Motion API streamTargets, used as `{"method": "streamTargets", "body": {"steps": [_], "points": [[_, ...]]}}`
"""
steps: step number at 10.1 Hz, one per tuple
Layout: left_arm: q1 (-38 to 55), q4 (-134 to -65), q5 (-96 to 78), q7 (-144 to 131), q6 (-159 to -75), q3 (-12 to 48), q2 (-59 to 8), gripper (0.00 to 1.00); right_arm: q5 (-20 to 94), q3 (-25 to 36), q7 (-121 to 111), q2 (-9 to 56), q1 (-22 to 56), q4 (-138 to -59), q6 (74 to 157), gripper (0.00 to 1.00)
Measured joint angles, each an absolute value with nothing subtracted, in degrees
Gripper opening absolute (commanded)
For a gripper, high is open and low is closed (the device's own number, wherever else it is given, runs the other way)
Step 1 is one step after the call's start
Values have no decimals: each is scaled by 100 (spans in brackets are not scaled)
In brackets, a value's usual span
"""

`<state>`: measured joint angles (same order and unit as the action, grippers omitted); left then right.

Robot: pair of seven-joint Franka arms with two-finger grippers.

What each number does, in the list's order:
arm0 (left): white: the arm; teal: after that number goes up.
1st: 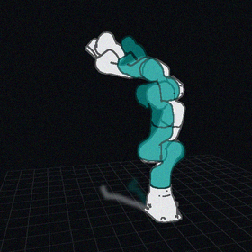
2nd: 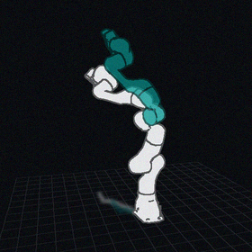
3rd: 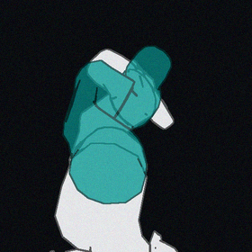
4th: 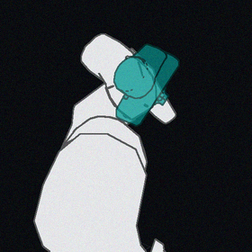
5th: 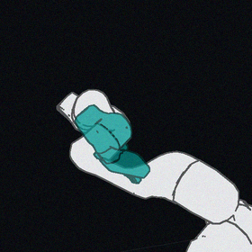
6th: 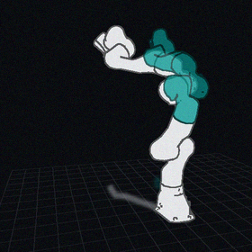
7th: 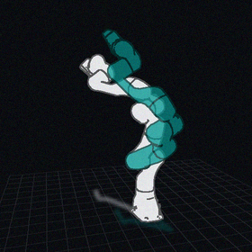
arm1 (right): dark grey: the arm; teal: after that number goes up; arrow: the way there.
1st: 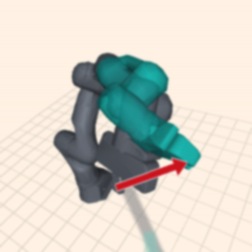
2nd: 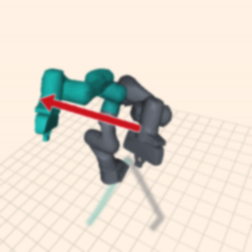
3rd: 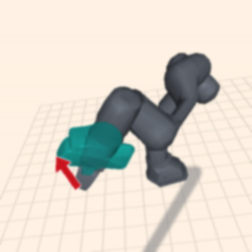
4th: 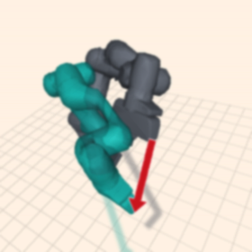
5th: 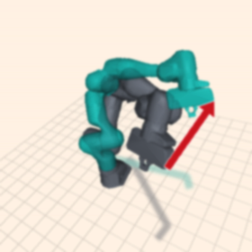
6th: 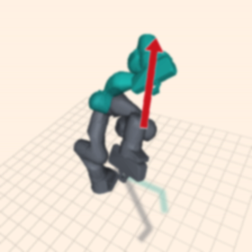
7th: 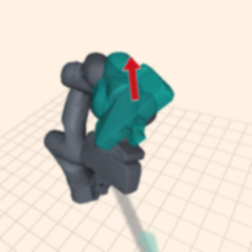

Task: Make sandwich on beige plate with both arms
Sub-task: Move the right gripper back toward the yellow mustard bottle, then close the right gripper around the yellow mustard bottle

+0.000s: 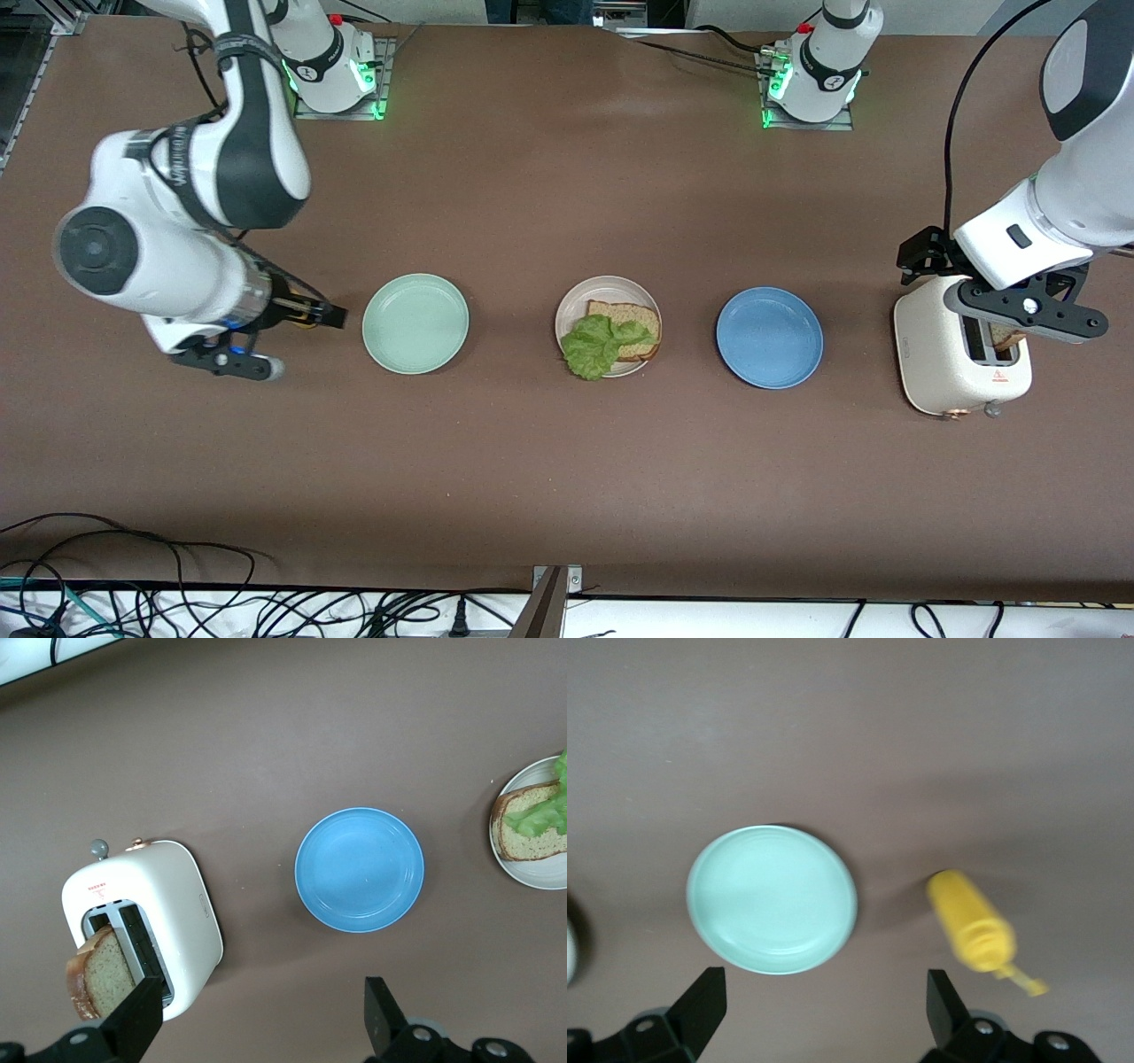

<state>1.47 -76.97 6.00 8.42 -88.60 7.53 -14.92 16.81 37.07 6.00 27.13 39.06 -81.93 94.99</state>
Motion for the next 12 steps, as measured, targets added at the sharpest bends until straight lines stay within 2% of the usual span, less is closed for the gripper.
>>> {"method": "streamTargets", "body": {"steps": [5,10,12], "points": [[148,-7697,600,842,-8860,753,-1492,100,1767,4883,-2760,2708,3847,-8566,9533,100],[145,-7698,600,842,-8859,751,-1492,100,3431,4966,-6409,2762,2919,-9696,10199,100],[61,-7698,600,829,-8857,743,-1492,100,4439,4953,-8077,2925,2627,-10024,10320,100]]}}
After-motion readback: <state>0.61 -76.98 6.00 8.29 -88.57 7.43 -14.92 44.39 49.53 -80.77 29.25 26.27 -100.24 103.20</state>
